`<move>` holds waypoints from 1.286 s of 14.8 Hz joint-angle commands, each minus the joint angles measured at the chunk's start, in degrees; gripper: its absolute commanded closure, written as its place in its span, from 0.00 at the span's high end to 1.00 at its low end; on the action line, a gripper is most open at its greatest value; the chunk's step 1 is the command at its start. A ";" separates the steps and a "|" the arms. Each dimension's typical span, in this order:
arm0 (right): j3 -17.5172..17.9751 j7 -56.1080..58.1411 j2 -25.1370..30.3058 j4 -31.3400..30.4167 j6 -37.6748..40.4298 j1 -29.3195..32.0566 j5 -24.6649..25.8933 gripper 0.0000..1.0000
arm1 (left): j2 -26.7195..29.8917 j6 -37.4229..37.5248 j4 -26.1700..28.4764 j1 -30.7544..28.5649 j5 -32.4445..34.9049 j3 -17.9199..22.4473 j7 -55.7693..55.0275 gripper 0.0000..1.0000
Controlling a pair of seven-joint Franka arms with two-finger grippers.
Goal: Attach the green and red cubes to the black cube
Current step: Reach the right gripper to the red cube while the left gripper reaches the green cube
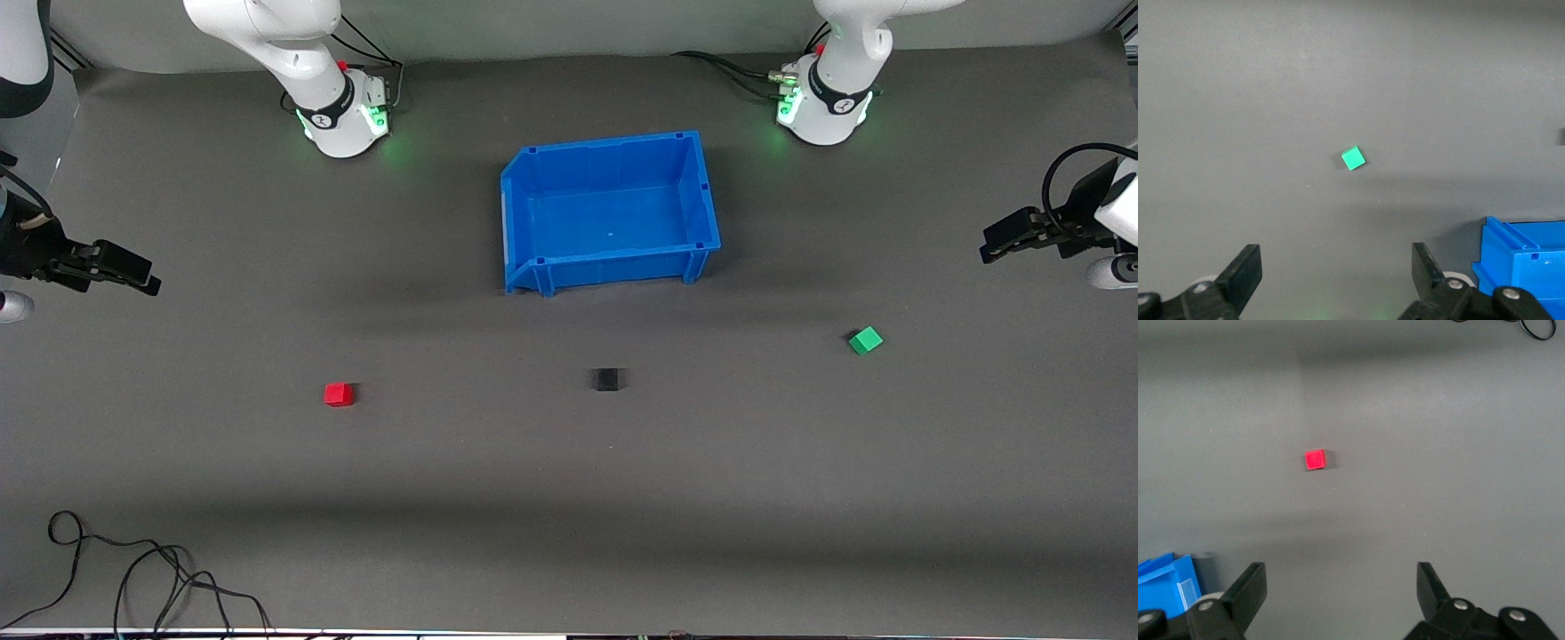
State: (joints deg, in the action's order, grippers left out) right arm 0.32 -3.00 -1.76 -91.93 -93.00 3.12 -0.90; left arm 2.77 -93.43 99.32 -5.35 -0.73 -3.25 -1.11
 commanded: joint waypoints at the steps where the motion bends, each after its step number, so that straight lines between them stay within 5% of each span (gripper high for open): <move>1: -0.06 1.16 1.06 -0.18 0.72 0.13 -1.74 1.00 | 0.22 1.14 -0.18 0.95 0.99 0.35 0.93 1.00; 4: 0.03 -1.46 0.62 0.43 0.72 0.04 -1.92 1.00 | 0.13 1.06 -0.10 1.66 1.88 0.35 0.93 1.00; 10: 0.55 -33.94 -2.62 3.33 0.28 -0.22 -2.00 1.00 | -6.19 -3.49 1.57 -0.27 -1.36 0.79 -5.28 1.00; 15: 0.12 -54.36 -7.54 1.50 -0.69 0.13 -11.13 1.00 | -13.48 -14.83 5.79 -0.63 -3.73 0.70 -14.06 1.00; 19: -2.25 -55.62 -13.60 -4.90 -6.90 1.80 -20.79 1.00 | -21.57 -23.17 8.15 -0.19 -5.51 0.79 -16.47 0.99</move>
State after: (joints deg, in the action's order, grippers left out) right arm -0.78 -57.31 -12.78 -93.70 -96.41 4.03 -17.20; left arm -16.24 -112.84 106.01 -6.10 -5.43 -2.47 -15.72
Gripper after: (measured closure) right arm 0.000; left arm 0.004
